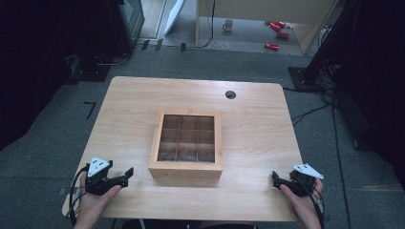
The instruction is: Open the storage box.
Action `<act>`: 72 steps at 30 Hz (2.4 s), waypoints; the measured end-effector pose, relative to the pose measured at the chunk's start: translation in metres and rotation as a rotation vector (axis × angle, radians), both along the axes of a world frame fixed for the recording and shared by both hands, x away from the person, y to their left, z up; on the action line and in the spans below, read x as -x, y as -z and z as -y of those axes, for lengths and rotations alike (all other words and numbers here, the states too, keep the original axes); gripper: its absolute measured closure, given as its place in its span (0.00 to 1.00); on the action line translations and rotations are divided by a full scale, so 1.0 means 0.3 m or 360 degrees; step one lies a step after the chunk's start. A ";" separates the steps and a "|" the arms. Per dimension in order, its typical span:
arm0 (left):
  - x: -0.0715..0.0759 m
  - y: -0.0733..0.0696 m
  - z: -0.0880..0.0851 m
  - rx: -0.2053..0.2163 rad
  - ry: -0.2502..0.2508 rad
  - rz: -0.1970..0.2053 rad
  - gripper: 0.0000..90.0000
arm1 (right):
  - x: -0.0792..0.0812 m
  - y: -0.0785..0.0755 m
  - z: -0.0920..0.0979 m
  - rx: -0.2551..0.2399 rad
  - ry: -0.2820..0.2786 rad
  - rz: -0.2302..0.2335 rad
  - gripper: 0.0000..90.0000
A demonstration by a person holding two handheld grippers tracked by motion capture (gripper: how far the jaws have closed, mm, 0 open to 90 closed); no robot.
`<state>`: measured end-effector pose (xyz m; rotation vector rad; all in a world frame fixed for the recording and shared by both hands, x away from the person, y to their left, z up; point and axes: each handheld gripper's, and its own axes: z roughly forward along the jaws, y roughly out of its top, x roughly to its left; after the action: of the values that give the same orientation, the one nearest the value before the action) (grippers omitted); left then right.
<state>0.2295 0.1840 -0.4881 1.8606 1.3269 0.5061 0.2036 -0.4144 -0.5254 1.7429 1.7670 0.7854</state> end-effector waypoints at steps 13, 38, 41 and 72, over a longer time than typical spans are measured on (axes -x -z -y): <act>0.023 -0.029 0.089 0.0071 0.0120 -0.0002 0.18 | -0.002 0.000 -0.001 0.0000 -0.0011 0.0001 0.09; 0.060 -0.039 0.189 0.0144 0.0426 0.0041 0.69 | -0.010 -0.008 -0.018 0.0030 0.0005 -0.0019 0.09; 0.059 -0.037 0.194 0.0119 0.0408 0.0033 0.72 | -0.008 -0.019 -0.046 0.0040 -0.0025 -0.0016 0.09; 0.049 -0.030 0.201 0.0099 0.0384 0.0007 0.78 | 0.029 -0.186 -0.370 -0.0146 -0.0339 0.0213 0.09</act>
<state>0.2148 0.1238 -0.4791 1.9334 1.0841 0.3385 0.1948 -0.3035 -0.4697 1.5350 1.8712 1.0617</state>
